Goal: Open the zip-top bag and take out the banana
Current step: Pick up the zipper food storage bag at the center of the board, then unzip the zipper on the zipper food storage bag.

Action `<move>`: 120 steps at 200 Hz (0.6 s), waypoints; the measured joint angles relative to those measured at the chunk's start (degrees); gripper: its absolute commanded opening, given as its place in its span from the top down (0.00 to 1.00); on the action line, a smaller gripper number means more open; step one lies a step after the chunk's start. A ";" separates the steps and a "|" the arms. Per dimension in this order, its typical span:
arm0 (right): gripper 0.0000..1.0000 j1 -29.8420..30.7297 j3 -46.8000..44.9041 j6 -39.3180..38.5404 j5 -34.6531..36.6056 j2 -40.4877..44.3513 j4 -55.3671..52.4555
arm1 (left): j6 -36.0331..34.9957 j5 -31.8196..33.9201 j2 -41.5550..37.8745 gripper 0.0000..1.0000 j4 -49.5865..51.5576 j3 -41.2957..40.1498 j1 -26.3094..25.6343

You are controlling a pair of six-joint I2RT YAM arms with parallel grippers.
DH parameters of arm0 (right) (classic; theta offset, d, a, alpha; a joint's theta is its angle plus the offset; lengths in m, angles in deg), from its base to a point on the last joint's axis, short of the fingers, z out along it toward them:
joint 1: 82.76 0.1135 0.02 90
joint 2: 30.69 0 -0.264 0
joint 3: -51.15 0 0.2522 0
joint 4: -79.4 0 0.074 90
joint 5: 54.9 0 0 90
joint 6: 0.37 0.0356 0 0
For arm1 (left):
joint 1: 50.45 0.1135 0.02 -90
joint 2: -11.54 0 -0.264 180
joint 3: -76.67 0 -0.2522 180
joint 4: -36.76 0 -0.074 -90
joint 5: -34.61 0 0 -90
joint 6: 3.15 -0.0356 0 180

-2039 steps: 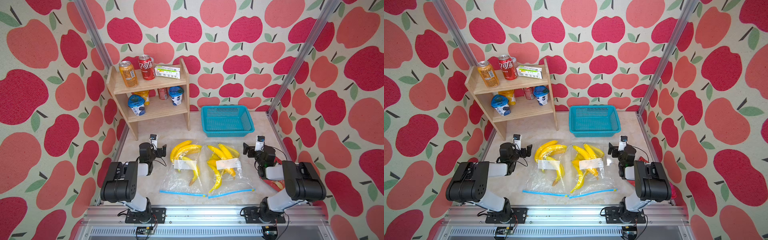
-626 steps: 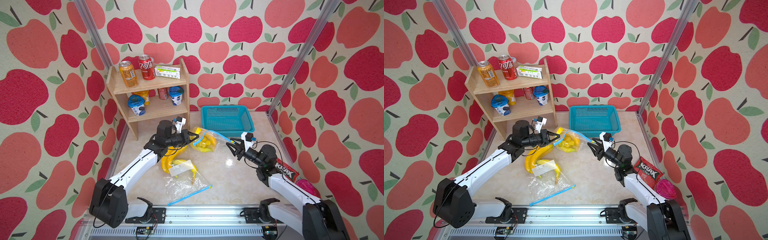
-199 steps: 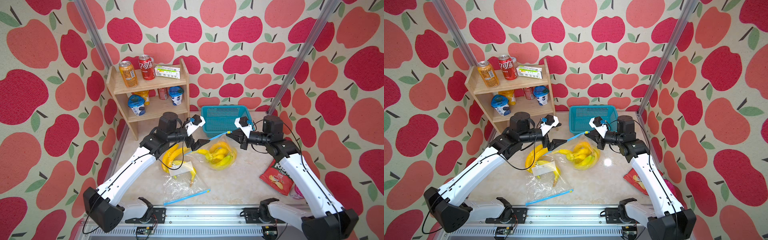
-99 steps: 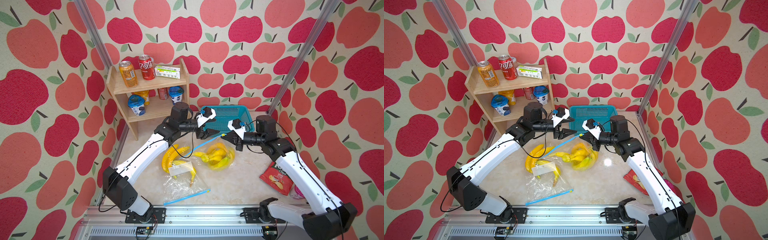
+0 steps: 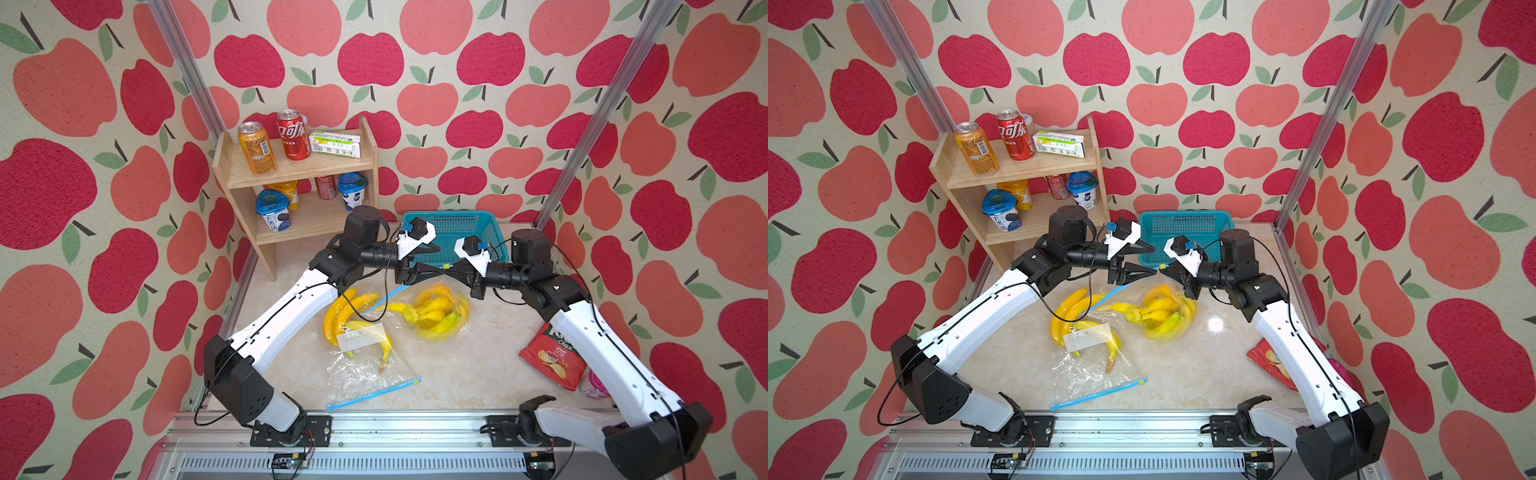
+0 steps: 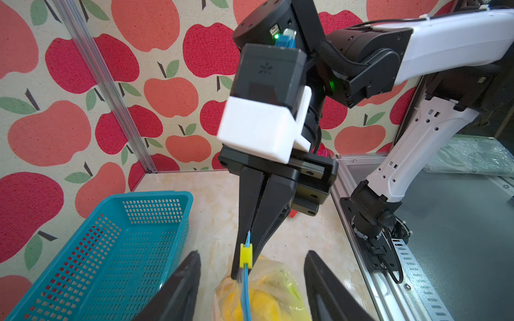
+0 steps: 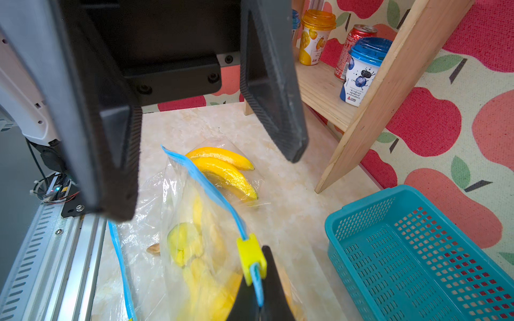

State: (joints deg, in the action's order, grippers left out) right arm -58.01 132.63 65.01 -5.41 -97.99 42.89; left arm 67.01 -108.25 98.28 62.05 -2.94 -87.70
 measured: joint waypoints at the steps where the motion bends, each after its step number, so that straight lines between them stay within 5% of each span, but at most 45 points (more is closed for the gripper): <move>1: 1.00 0.00 0.00 0.00 0.02 0.00 0.00 | 0.02 -0.02 0.00 0.39 0.00 0.00 -0.07; 120: 1.00 0.00 0.00 0.02 -0.07 0.02 0.79 | 1.55 -0.15 5.81 0.41 -0.66 0.33 -1.53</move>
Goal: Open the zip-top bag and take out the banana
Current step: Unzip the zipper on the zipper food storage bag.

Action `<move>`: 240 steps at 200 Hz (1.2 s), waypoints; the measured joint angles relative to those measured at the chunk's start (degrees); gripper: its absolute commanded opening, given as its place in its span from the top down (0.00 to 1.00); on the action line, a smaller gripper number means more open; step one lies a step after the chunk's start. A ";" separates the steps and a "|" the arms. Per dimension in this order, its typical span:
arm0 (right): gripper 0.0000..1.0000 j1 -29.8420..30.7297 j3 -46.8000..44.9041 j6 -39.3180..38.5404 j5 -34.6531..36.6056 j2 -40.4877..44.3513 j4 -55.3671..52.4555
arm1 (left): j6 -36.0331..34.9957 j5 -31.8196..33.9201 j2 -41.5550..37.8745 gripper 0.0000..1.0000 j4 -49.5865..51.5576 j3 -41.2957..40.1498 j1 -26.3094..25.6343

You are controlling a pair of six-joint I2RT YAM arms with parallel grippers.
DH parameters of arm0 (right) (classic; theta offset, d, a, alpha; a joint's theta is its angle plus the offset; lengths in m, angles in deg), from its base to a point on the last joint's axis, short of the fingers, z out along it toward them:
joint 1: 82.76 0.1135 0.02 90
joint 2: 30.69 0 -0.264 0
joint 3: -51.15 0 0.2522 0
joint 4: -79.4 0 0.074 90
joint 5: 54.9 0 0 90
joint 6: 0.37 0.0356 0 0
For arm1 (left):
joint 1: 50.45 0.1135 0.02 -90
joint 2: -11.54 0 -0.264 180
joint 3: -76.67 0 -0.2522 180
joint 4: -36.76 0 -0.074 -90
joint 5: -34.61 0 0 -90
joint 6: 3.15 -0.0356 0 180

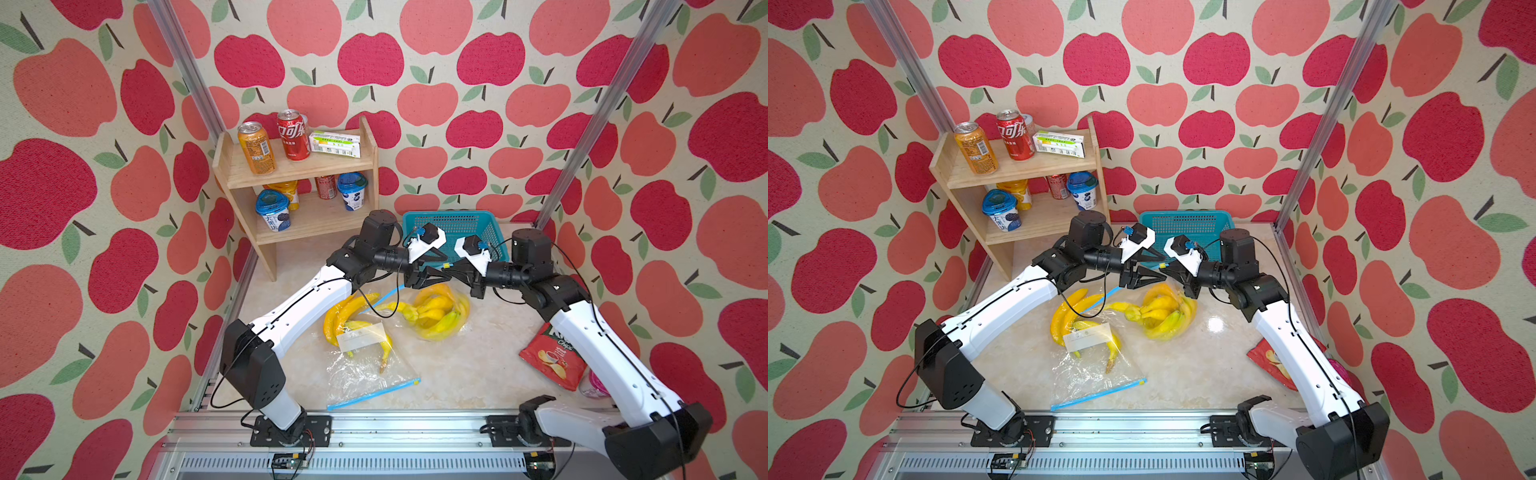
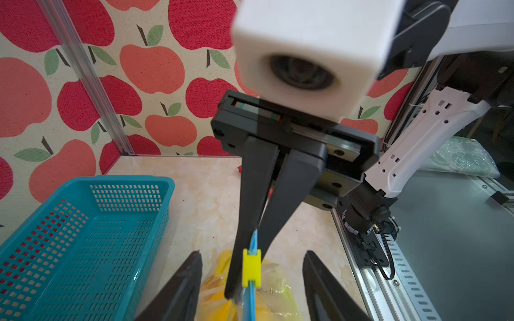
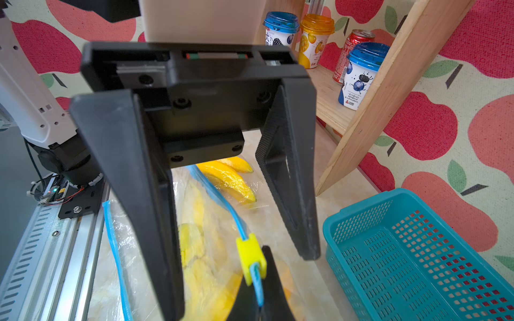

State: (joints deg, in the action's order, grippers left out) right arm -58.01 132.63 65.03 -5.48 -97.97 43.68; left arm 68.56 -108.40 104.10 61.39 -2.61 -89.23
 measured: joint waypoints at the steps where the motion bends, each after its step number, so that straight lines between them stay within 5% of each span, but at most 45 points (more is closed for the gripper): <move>1: 1.00 0.00 0.00 0.00 0.00 0.00 0.00 | 0.02 0.00 0.04 0.41 0.00 0.00 0.00; 106: 1.00 0.00 0.00 0.00 0.02 0.09 0.00 | 0.81 0.17 0.11 0.60 -0.44 0.52 -0.17; 240: 1.00 0.00 0.00 0.00 0.07 0.09 -0.02 | 0.81 1.73 -1.05 0.65 -0.44 0.52 -0.37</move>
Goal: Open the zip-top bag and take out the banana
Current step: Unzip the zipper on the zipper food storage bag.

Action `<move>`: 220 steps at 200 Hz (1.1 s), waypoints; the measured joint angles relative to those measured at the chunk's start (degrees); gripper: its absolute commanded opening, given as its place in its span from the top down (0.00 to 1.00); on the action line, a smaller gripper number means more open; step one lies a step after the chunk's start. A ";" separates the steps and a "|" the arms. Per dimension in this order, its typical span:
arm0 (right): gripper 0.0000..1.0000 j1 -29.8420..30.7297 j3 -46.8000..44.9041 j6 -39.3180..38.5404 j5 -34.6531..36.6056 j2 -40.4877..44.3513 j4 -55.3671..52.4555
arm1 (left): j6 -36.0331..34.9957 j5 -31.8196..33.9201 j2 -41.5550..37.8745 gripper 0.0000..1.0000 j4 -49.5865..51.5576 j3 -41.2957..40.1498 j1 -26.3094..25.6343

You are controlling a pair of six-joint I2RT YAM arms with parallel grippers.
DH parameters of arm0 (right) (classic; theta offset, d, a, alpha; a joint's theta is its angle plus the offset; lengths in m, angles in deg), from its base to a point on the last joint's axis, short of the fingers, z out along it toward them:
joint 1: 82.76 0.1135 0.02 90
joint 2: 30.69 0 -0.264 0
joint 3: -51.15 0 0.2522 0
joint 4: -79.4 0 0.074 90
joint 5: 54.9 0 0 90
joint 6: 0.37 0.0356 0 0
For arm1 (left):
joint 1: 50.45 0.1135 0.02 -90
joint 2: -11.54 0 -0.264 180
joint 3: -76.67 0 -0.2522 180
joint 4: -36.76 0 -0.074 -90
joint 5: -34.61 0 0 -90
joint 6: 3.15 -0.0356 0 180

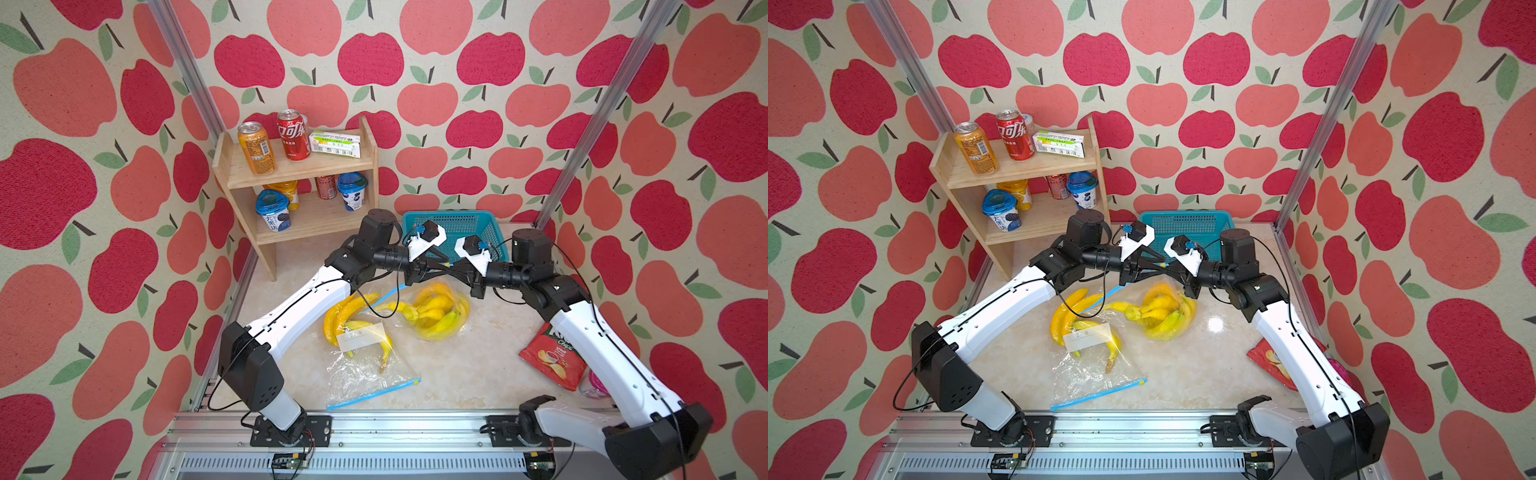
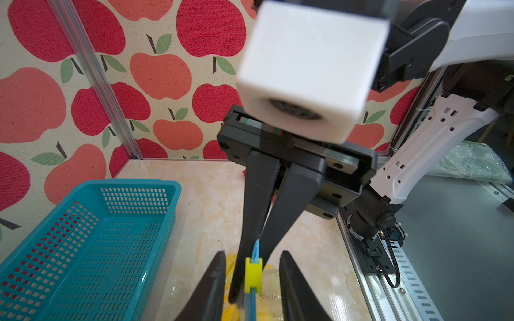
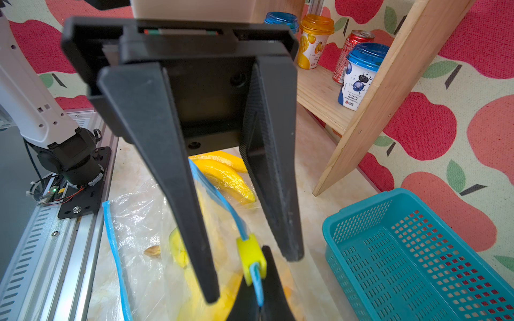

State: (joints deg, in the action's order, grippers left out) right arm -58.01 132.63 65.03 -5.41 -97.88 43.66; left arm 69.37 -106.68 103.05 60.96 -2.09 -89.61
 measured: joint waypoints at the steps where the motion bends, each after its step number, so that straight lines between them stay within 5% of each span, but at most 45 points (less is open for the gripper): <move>1: 1.00 0.00 0.00 0.00 0.00 0.00 0.00 | 0.00 0.00 0.00 0.66 0.00 0.00 0.00; 220: 1.00 0.00 0.00 0.17 1.81 0.31 0.00 | -0.20 1.60 -0.02 0.92 0.04 0.00 -0.11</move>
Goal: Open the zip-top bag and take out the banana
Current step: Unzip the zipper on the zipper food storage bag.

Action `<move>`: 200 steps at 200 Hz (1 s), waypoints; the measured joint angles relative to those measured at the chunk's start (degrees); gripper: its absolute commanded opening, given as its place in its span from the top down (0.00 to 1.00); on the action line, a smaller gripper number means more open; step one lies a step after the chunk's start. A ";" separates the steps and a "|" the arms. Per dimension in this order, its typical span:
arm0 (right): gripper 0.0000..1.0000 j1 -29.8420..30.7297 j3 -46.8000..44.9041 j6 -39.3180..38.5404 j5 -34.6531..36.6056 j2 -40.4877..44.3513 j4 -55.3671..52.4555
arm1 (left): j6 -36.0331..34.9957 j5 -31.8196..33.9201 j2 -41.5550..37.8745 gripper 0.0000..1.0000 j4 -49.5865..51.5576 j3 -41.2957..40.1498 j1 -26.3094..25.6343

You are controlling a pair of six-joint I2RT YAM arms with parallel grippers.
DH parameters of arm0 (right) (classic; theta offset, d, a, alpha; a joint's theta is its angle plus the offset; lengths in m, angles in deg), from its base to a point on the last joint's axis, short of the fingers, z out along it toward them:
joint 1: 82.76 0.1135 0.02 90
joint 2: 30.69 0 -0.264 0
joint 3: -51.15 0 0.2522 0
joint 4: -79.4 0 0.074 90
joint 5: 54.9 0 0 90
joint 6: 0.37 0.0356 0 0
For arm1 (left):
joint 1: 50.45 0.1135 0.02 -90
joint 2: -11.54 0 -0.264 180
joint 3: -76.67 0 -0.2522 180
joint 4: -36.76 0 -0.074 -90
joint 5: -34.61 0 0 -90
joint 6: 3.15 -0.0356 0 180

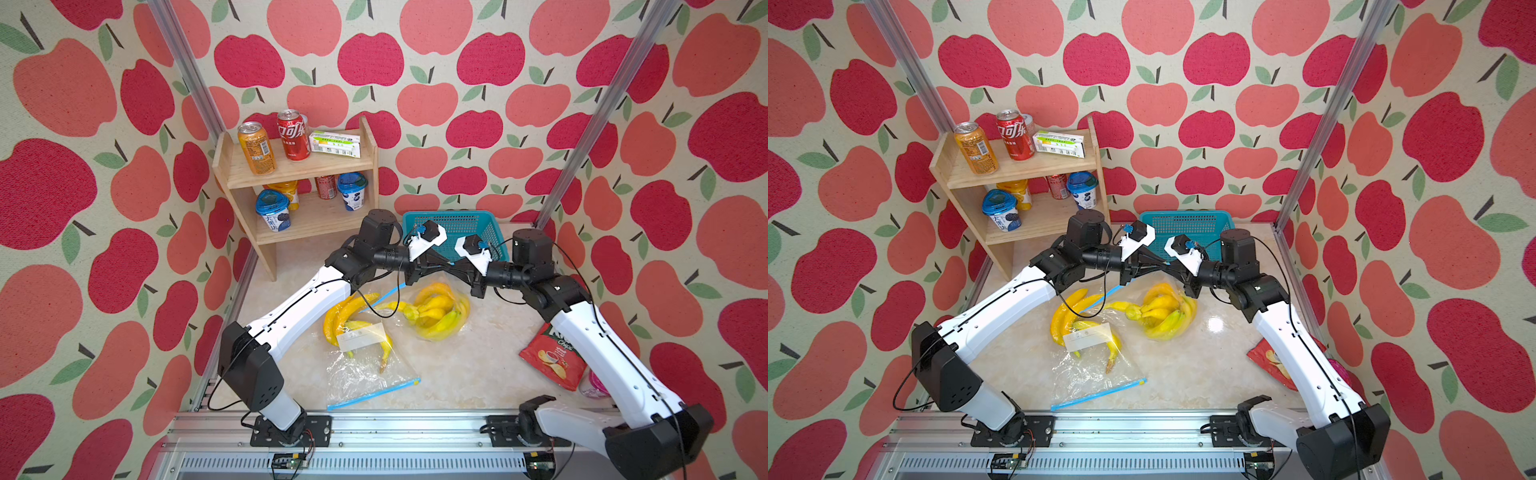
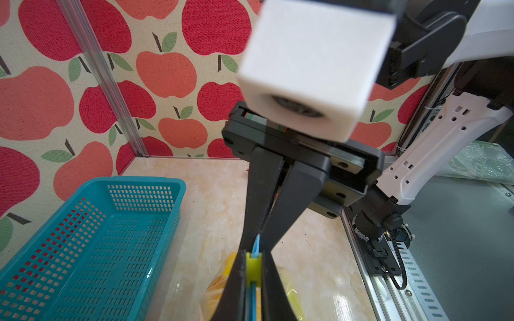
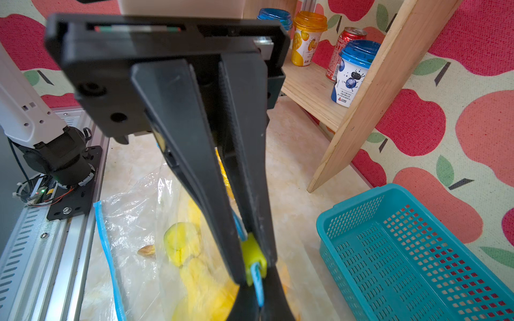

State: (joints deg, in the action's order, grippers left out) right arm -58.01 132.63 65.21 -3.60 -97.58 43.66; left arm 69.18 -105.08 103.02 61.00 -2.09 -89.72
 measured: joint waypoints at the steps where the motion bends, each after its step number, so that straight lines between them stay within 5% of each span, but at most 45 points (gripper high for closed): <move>1: 1.00 0.00 0.00 0.04 0.00 0.00 -0.02 | 0.00 0.00 0.00 0.92 0.00 0.00 0.00; 140: 1.00 -5.64 0.11 3.28 -3.37 2.67 -0.42 | -1.53 3.34 -2.14 0.93 0.98 -0.28 -0.13; 200: 1.00 -13.49 0.11 6.62 -3.80 2.29 1.57 | -1.97 3.87 -5.35 0.93 4.35 -3.63 5.14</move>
State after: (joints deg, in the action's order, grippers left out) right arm -71.50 132.74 71.83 -7.40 -95.28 45.23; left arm 67.21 -101.21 97.67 65.35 -5.72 -84.58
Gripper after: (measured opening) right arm 0.042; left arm 0.112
